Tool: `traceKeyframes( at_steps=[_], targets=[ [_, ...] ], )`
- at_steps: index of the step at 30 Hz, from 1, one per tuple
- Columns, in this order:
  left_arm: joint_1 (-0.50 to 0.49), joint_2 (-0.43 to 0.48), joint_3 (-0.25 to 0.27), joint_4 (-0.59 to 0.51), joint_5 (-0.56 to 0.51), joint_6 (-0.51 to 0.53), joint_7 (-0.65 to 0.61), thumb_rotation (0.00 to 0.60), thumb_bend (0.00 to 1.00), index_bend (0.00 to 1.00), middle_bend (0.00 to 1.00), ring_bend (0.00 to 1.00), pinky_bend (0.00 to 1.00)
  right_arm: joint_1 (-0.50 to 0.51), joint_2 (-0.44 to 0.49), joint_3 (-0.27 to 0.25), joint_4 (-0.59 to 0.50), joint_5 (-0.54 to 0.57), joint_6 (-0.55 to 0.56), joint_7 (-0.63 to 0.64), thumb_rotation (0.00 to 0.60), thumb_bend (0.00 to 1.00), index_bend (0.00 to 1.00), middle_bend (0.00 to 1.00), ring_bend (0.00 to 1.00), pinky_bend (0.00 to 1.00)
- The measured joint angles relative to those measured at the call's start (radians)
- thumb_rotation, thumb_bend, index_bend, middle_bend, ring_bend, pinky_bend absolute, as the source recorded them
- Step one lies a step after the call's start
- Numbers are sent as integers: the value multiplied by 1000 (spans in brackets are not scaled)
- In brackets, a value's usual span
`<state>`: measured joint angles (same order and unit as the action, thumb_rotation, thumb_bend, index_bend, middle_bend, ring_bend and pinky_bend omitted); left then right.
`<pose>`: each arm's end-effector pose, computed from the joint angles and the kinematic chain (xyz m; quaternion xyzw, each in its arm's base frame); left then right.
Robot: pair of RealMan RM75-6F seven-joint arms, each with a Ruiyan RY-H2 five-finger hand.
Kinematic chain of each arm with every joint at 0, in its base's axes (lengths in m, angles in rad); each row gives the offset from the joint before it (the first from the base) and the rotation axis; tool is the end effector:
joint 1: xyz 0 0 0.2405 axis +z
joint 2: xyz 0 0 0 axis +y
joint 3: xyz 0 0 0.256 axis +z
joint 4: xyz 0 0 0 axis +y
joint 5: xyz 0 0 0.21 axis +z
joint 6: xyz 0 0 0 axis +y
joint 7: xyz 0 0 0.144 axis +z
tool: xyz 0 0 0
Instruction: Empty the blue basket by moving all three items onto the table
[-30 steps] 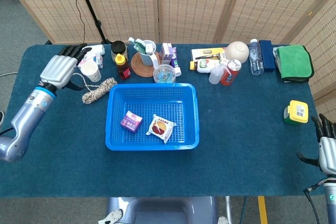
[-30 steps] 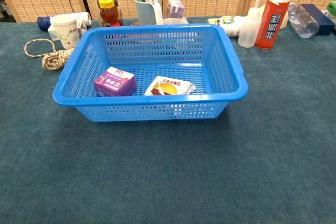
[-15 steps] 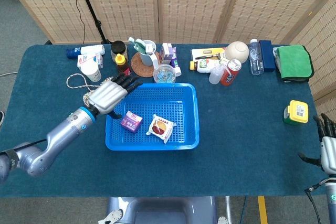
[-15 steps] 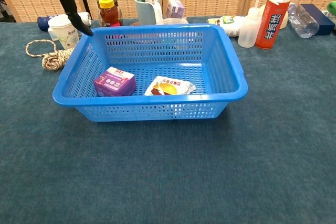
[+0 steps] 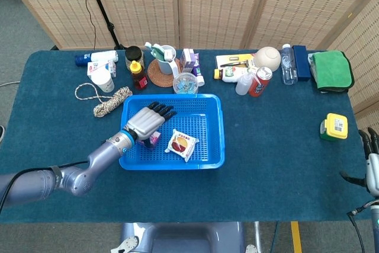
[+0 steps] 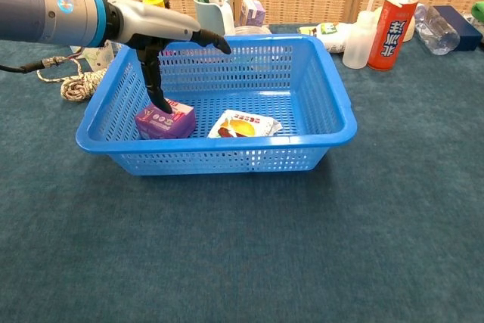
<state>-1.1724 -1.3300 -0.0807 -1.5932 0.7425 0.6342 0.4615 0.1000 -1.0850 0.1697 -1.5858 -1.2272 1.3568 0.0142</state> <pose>-0.0698 0.3821 0.0025 -0.8515 -0.3224 -0.2434 0.3344 -0.3468 -0.2070 0.1900 0.5088 -0.4370 0.3470 0.6555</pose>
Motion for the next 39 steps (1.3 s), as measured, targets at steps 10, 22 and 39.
traceKeyframes(
  at_steps=[10,22,39],
  targets=[
    [-20,-26,49,30,-54,22,25,600,0,0,0,0,0,2,-3,-2,2,-1,-4,-4,600,0,0,0,0,0],
    [-26,-67,79,83,-37,7,7,600,0,0,0,0,0,3,-4,0,3,5,-3,-8,600,0,0,0,0,0],
    [-55,-79,140,99,-52,-5,65,600,0,0,0,0,0,2,-5,1,3,7,-2,-11,600,0,0,0,0,0]
  ],
)
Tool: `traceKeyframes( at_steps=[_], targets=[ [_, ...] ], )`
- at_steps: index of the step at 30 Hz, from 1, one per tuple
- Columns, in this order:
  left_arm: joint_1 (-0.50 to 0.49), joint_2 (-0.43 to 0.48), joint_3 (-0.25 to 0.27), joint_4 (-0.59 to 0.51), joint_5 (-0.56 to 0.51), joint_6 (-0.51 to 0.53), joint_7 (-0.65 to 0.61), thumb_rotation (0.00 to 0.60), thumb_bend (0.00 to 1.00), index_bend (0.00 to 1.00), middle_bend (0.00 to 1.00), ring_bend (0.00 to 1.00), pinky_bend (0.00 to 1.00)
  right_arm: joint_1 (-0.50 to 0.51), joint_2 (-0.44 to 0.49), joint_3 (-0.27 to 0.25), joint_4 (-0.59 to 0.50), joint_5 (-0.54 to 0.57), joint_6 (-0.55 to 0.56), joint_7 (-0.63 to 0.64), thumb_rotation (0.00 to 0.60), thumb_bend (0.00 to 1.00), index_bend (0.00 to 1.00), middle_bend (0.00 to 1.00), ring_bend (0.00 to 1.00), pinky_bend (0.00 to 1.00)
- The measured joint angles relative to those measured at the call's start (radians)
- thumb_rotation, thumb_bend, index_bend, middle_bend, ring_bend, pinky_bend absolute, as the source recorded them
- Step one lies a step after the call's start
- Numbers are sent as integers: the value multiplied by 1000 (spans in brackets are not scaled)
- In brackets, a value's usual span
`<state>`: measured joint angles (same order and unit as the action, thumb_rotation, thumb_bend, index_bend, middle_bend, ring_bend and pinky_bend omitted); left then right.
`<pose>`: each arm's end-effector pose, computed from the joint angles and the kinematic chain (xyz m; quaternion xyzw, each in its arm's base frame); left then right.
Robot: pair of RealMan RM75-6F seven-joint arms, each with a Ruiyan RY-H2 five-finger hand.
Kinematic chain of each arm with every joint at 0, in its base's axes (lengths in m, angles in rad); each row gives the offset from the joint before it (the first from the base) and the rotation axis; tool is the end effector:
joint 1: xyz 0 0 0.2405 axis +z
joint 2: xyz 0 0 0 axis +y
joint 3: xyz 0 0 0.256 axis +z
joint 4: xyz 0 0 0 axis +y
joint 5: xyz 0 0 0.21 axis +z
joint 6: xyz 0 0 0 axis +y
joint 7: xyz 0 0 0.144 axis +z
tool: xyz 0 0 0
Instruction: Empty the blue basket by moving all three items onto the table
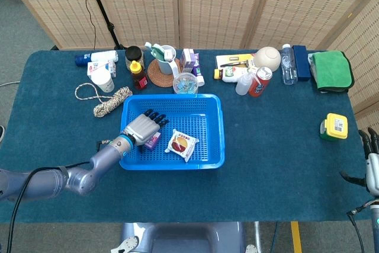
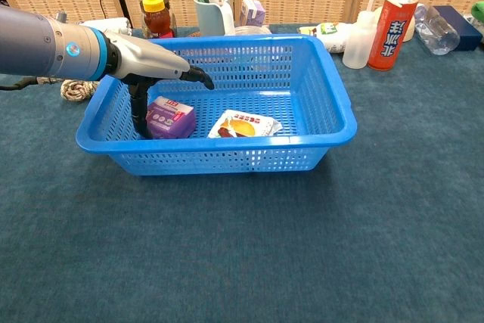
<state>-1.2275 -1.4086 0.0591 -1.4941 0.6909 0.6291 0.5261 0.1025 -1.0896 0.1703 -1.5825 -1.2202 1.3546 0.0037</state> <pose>-0.0996 0.3825 -0.0225 -0.8758 -0.2871 -0.1691 0.3493 -0.3476 -0.2078 0.1890 0.5089 -0.4364 0.3432 0.6578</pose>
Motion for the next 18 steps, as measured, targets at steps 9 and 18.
traceKeyframes(
  at_steps=[9,18],
  targets=[
    [-21,-16,31,31,-70,9,36,600,0,0,0,0,3,1,0,0,1,1,-3,1,600,0,0,0,0,0],
    [-20,-56,38,88,-65,17,40,600,60,37,30,105,254,1,-1,0,1,0,-1,-2,600,0,0,0,0,0]
  ],
)
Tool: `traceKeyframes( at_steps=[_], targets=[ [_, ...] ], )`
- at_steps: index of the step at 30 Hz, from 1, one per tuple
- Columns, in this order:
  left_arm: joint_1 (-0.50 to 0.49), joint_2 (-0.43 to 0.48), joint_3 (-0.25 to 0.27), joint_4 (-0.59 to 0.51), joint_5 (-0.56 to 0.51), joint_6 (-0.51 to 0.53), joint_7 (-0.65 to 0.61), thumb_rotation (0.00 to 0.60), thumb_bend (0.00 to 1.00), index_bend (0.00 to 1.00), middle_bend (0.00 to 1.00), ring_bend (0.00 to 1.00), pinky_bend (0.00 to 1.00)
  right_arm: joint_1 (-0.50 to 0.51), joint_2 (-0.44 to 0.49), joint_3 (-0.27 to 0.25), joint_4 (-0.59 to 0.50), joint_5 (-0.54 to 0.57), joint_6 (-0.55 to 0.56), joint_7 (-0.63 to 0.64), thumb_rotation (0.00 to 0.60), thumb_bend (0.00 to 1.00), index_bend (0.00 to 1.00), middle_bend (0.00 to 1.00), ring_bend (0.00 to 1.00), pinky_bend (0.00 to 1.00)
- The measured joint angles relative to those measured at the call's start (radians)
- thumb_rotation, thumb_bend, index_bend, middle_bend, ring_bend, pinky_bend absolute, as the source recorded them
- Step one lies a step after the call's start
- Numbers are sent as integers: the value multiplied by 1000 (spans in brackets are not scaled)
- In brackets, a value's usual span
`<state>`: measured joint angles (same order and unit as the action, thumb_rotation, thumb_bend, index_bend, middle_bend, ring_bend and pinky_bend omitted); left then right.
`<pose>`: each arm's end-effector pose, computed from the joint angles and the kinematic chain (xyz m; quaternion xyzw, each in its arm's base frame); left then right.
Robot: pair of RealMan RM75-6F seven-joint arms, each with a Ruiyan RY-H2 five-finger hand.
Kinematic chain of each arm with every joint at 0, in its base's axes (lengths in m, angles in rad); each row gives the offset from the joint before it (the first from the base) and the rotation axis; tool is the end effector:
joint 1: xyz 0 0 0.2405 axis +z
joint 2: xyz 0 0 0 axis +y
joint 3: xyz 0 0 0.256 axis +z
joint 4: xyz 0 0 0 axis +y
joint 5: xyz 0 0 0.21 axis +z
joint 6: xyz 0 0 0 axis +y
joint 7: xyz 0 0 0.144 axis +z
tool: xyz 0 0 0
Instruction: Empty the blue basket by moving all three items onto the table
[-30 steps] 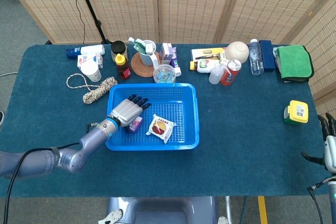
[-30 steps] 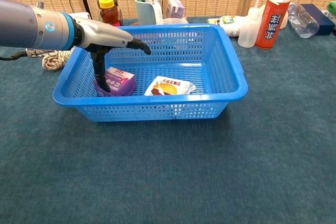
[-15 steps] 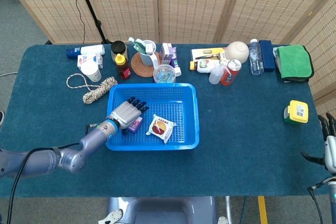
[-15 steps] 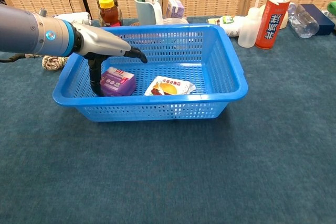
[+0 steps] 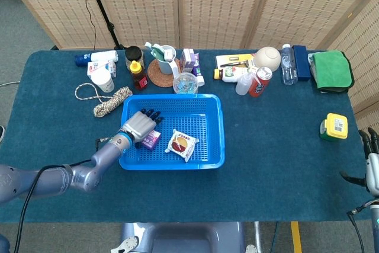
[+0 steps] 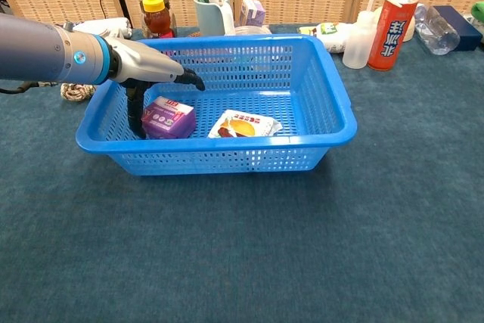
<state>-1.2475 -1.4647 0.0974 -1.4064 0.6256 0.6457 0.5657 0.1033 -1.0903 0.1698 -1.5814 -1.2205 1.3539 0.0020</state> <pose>-0.1107 0.3947 -0.0303 -0.8706 -0.2777 -0.1488 0.3780 -0.3476 -0.2080 0.1887 0.5098 -0.4359 0.3425 0.6579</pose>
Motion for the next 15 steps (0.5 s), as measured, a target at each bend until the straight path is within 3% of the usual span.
traceKeyframes(
  at_steps=[6,11,15],
  targets=[
    [7,-6,-2,6,30,9,-3,600,164,418,337,373,417,-1,0,0,0,-2,3,1,600,0,0,0,0,0],
    [32,-11,-17,6,110,50,-24,600,207,579,466,468,462,-1,0,0,-1,-4,4,1,600,0,0,0,0,0],
    [55,-12,-32,7,171,76,-48,600,209,617,499,497,473,-2,1,0,-2,-4,5,1,600,0,0,0,0,0]
  ],
)
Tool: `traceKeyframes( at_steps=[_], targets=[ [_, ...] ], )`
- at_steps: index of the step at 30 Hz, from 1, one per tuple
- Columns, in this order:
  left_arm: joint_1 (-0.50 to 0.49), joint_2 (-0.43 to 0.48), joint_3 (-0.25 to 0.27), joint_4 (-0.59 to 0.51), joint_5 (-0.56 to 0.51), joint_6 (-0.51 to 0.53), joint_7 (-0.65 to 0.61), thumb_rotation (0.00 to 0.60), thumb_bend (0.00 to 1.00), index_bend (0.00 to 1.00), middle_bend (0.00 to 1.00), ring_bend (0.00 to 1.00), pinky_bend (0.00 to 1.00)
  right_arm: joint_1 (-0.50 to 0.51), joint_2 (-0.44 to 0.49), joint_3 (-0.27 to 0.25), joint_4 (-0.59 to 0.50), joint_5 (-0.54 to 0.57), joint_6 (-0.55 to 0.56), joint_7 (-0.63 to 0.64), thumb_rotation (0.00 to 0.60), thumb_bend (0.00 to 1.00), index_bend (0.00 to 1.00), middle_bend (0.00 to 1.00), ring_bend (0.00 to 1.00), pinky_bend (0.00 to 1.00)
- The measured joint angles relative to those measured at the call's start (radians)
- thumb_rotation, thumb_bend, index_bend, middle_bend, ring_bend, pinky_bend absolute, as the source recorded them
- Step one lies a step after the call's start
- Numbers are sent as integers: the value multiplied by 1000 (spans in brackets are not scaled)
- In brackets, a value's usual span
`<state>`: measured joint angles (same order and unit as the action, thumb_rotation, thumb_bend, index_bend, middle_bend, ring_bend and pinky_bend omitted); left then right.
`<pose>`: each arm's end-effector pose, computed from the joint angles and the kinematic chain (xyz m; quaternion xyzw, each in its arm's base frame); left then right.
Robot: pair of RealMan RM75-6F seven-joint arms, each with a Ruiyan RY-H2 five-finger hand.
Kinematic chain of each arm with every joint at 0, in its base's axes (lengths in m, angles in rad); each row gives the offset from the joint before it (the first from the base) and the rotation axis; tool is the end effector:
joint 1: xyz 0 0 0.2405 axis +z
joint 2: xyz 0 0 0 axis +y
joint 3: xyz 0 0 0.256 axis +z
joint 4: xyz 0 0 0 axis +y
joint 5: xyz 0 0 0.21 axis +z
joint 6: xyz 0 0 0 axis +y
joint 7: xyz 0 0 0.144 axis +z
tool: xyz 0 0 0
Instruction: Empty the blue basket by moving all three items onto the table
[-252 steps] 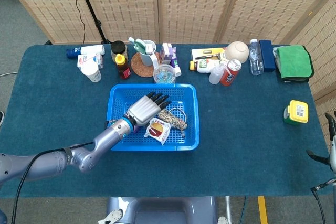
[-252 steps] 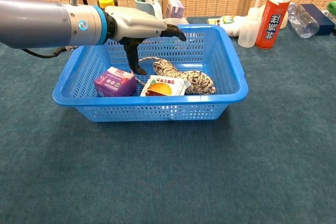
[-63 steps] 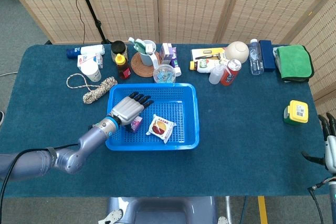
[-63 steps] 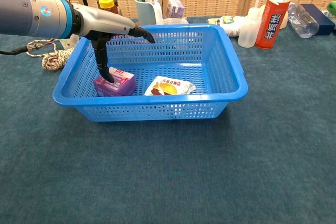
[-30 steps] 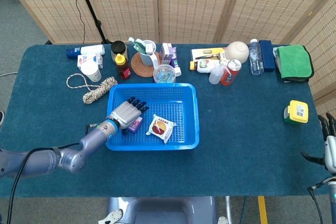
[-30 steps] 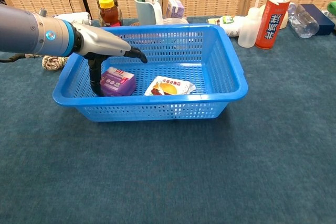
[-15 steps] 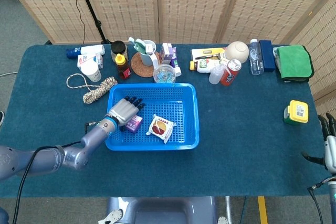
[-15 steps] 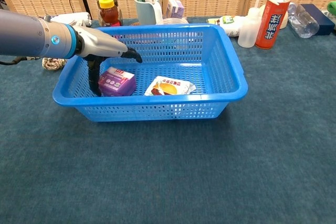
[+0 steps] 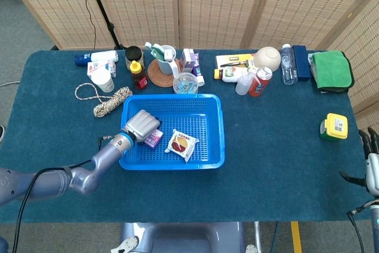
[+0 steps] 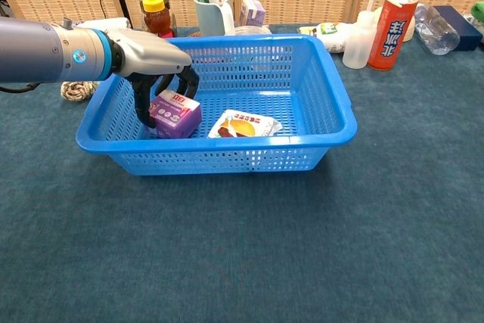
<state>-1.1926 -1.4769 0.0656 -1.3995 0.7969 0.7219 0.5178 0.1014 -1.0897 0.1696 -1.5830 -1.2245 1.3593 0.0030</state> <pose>-0.1040 0.3921 -0.0288 -0.8708 -0.2409 -0.1970 0.3806 -0.3470 -0.2074 0.1891 0.5097 -0.4344 0.3443 0.6580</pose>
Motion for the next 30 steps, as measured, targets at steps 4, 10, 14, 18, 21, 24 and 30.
traceKeyframes(
  at_steps=[4,10,14,18,21,24,30],
  targets=[
    [16,7,-20,-2,22,11,-14,600,209,617,499,498,473,0,0,0,0,-1,0,1,600,0,0,0,0,0],
    [33,48,-78,-43,70,52,-71,600,209,617,499,497,473,-1,2,0,-2,-3,2,3,600,0,0,0,0,0],
    [58,105,-127,-94,134,112,-141,600,209,617,499,495,473,-2,3,-2,-4,-7,4,3,600,0,0,0,0,0],
    [98,191,-175,-148,186,167,-223,600,209,612,498,488,473,-4,5,-3,-10,-13,8,5,600,0,0,0,0,0],
    [141,264,-201,-176,208,198,-286,600,209,606,494,485,473,-5,6,-4,-13,-18,12,7,600,0,0,0,0,0],
    [198,329,-212,-179,211,210,-346,600,209,602,491,481,473,-6,7,-6,-16,-22,14,7,600,0,0,0,0,0],
    [275,357,-190,-118,195,186,-403,600,209,575,488,470,473,-5,5,-10,-19,-29,13,2,600,0,0,0,0,0]
  ],
)
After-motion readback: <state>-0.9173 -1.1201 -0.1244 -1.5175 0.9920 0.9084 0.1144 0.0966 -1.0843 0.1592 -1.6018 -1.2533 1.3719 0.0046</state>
